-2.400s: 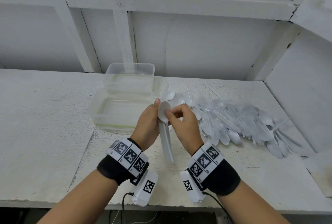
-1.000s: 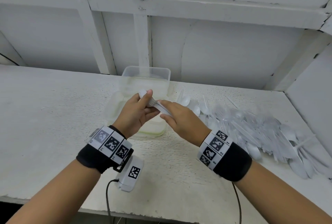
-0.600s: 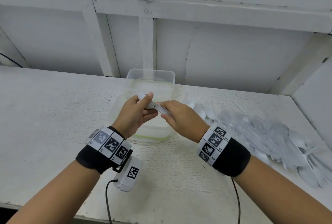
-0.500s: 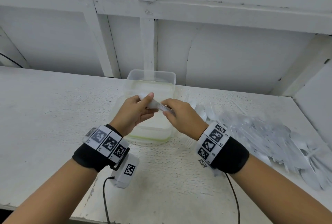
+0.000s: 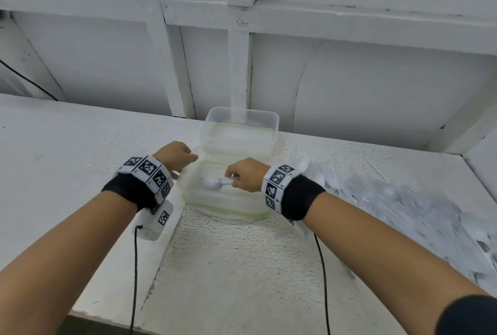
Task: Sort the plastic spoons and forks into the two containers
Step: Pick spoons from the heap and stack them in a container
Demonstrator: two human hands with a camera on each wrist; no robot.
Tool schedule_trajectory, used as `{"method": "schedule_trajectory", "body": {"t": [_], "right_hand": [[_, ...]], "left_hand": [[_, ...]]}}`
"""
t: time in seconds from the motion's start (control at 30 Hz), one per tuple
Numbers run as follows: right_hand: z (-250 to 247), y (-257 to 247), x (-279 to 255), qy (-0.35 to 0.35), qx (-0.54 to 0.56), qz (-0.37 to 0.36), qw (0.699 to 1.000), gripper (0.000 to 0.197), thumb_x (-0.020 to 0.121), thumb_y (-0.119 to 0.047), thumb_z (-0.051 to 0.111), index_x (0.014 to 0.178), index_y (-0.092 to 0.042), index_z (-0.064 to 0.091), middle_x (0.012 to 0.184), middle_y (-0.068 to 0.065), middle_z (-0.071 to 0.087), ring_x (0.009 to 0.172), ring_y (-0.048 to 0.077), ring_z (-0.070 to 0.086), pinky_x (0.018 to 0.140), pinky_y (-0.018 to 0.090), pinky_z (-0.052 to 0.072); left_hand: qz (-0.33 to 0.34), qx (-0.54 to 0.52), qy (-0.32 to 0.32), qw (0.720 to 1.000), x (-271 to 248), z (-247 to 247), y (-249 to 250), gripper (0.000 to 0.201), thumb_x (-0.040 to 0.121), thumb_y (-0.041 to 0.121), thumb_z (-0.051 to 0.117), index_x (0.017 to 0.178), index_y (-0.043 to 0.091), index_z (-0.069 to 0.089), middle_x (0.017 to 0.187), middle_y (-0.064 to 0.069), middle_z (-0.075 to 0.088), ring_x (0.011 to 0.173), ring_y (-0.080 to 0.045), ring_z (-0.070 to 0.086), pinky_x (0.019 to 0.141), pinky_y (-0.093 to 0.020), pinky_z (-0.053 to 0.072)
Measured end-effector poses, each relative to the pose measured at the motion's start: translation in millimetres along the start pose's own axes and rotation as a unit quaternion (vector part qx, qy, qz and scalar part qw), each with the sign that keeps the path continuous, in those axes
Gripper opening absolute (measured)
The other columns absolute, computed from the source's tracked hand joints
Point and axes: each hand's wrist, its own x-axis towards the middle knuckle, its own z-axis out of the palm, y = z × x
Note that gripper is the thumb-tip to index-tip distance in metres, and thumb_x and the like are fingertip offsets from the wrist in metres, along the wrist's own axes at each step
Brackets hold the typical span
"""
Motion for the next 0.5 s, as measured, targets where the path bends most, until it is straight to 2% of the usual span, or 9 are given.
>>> {"method": "schedule_trajectory", "body": {"t": [0.07,0.17,0.33,0.43,0.5], "right_hand": [[4.0,-2.7,4.9,-0.034,-0.007,-0.009,0.999,0.036,0.094,-0.015,0.052,0.13,-0.006,0.049,0.126,0.012,0.057,0.115,0.026,0.052,0.092,0.029,0.039],[10.1,-5.4,6.6,-0.043,0.012,-0.011,0.999,0.035,0.094,-0.014,0.053,0.127,-0.004,0.045,0.125,0.013,0.056,0.114,0.027,0.052,0.09,0.029,0.04],[11.2,-6.5,13.6,-0.049,0.002,-0.033,0.998,0.025,0.092,-0.007,0.051,0.115,-0.002,0.058,0.123,0.011,0.058,0.113,0.024,0.052,0.083,0.023,0.039],[12.3,-4.4,18.0,-0.048,0.028,-0.032,0.998,0.024,0.092,-0.011,0.052,0.113,-0.002,0.061,0.12,0.01,0.061,0.109,0.024,0.056,0.07,0.018,0.041],[14.2,-3.4,19.8,-0.042,0.042,-0.026,0.998,0.027,0.093,-0.015,0.053,0.117,-0.004,0.059,0.121,0.01,0.06,0.109,0.023,0.058,0.075,0.02,0.042]], "left_hand": [[-0.01,-0.041,-0.002,0.999,1.2,0.7,-4.1,0.009,0.095,0.01,0.047,0.102,0.008,0.051,0.1,-0.017,0.058,0.085,-0.031,0.058,0.072,-0.04,0.054],[-0.014,-0.079,0.002,0.997,3.4,2.0,-8.8,0.016,0.093,0.003,0.043,0.105,0.007,0.051,0.096,-0.017,0.059,0.082,-0.029,0.058,0.071,-0.041,0.055],[-0.017,-0.102,0.007,0.995,2.8,3.7,-11.0,0.012,0.092,0.001,0.043,0.096,0.004,0.055,0.091,-0.016,0.057,0.076,-0.026,0.055,0.063,-0.035,0.053],[-0.019,-0.11,0.012,0.994,4.2,4.1,-13.6,0.013,0.092,0.002,0.044,0.098,0.004,0.055,0.09,-0.015,0.059,0.075,-0.025,0.056,0.064,-0.034,0.052],[-0.016,-0.108,0.013,0.994,4.4,4.5,-15.0,0.016,0.092,0.004,0.045,0.104,0.003,0.056,0.09,-0.015,0.059,0.077,-0.026,0.057,0.064,-0.034,0.052]]}}
